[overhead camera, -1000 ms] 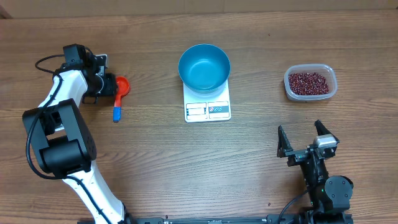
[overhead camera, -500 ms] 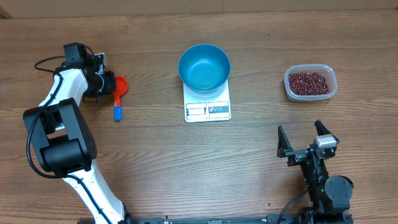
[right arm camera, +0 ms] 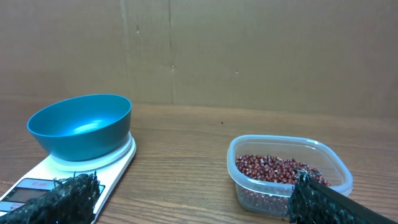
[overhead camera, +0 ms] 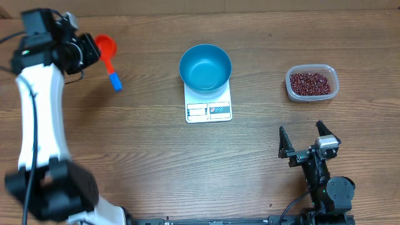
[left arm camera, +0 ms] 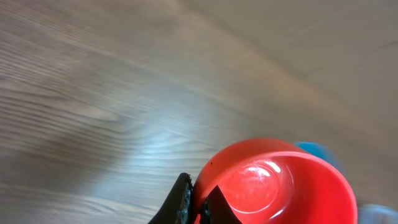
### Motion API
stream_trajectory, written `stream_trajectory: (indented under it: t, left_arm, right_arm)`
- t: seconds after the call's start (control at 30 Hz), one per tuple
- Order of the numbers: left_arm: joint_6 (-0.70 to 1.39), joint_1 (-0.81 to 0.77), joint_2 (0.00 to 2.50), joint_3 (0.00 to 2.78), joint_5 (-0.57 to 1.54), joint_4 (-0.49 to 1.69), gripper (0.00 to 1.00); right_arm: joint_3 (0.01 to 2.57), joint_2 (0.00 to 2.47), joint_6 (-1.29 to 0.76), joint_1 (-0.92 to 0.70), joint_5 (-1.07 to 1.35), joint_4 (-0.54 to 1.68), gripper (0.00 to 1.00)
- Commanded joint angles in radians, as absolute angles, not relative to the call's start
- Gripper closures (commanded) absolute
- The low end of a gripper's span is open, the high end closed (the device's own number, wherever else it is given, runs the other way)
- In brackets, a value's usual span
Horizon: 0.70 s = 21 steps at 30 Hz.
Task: Scoop item into bowl and weigh 150g on scale
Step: 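Lift the red scoop with the left gripper and carry it over the scale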
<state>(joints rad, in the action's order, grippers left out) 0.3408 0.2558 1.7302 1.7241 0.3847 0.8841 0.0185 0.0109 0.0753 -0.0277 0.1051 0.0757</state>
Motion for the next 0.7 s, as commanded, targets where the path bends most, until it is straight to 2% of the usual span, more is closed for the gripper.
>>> stream_trajectory:
  t: [0.0,0.27,0.53,0.67]
  left_arm:
    - [0.550,0.224,1.641,1.737,0.491,0.939,0.96]
    - [0.670,0.056,1.599,1.736,0.480,1.042,0.96]
    - [0.879,-0.170,1.610,1.736,0.303,1.042,0.96]
    - [0.951,-0.276,1.618,1.736,0.186,1.022,0.96]
  right_arm:
    - [0.008,0.003,0.076,-0.033,0.106,0.072,0.00]
    - [0.008,0.003,0.076,-0.033,0.106,0.072,0.00]
    - [0.008,0.003,0.076,-0.033,0.116,0.071,0.00]
    - [0.008,0.003,0.076,-0.034,0.212,0.063,0.00]
